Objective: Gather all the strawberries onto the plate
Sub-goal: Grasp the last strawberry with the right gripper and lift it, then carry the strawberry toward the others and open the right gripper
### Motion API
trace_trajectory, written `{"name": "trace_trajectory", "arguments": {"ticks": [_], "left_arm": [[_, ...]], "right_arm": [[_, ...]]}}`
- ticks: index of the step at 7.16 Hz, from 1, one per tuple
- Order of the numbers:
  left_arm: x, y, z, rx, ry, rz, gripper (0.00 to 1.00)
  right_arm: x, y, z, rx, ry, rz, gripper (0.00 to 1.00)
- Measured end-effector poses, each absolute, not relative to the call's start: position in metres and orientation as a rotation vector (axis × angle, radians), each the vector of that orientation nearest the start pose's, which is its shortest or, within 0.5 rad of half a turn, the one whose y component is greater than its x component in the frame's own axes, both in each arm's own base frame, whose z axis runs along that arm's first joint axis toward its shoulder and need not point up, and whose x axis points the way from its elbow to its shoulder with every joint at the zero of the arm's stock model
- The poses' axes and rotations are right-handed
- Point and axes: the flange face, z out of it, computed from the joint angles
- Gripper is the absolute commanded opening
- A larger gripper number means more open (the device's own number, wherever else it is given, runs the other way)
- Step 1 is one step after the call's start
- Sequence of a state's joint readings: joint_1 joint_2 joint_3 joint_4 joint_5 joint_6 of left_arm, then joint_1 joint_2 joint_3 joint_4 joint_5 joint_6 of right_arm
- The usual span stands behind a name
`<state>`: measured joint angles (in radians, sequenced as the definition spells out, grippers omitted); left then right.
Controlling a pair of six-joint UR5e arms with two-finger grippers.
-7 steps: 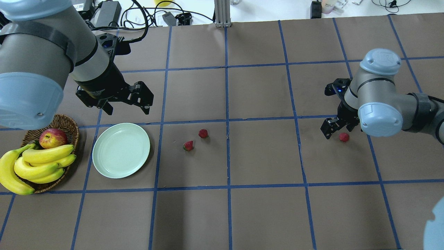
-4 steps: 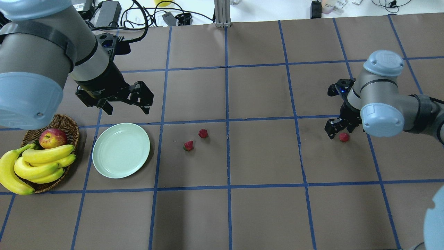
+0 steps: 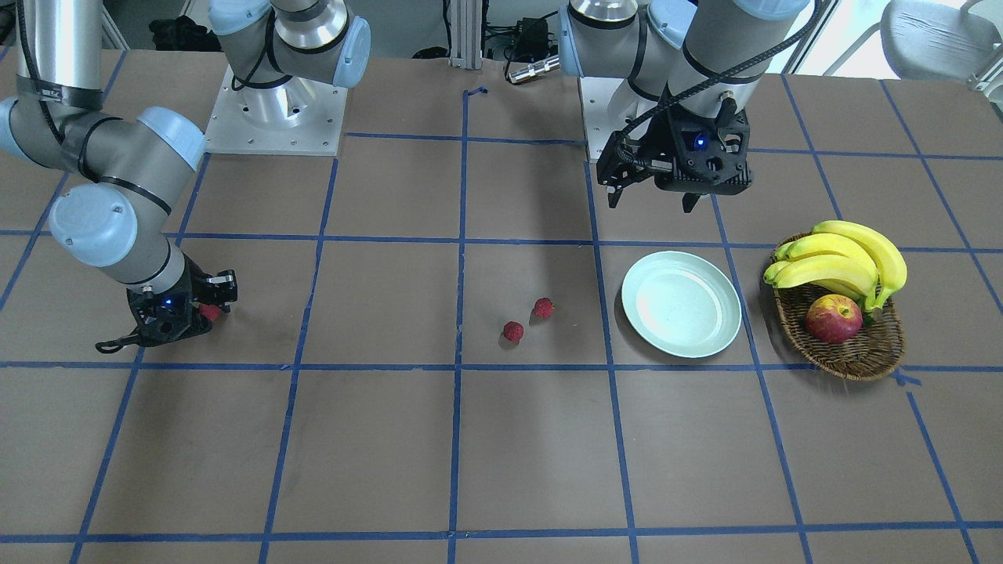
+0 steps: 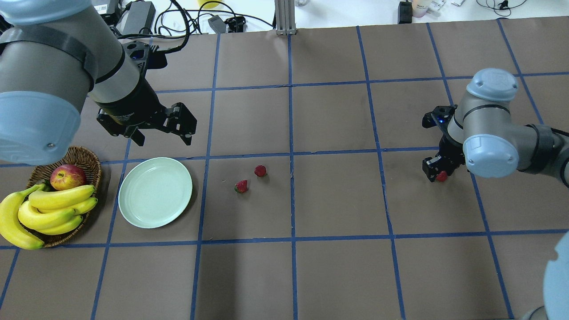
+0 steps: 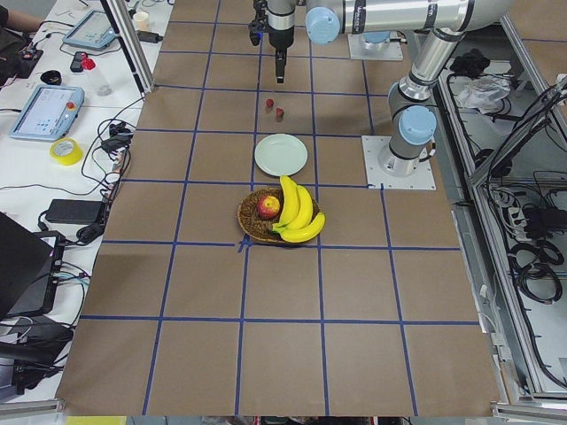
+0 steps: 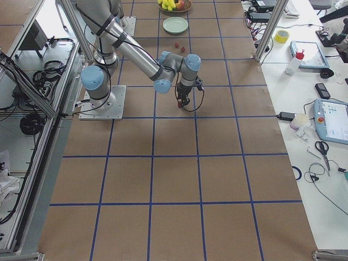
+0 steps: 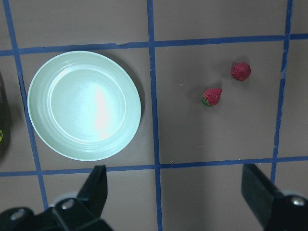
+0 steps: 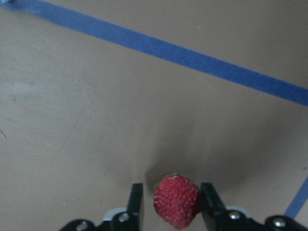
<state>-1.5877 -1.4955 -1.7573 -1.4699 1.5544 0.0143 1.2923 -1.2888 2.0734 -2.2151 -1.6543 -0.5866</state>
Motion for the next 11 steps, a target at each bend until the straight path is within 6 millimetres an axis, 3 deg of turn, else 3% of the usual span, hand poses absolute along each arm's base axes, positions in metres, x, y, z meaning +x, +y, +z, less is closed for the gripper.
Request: {"name": "trace_trajectory", "arguments": {"ticks": [1, 4, 5, 7, 11], "left_arm": [[-0.143, -0.454, 0.441, 0.051, 3.157, 0.021, 1.0], [-0.143, -0.453, 0.438, 0.05, 3.157, 0.029, 1.0], [-0.143, -0.453, 0.438, 0.048, 3.157, 0.029, 1.0], [-0.143, -0.453, 0.438, 0.05, 3.157, 0.03, 1.0], [-0.142, -0.453, 0.439, 0.053, 3.156, 0.028, 1.0]], "right_arm": [[-0.012, -0.496, 0.181, -0.494, 3.11, 0.258, 0.11], [-0.012, -0.501, 0.193, -0.463, 3.143, 0.238, 0.1], [-0.002, -0.506, 0.202, -0.414, 3.154, 0.215, 0.1], [0.068, -0.511, 0.214, -0.338, 3.175, 0.164, 0.11], [0.262, -0.477, 0.226, -0.175, 3.094, 0.084, 0.11]]}}
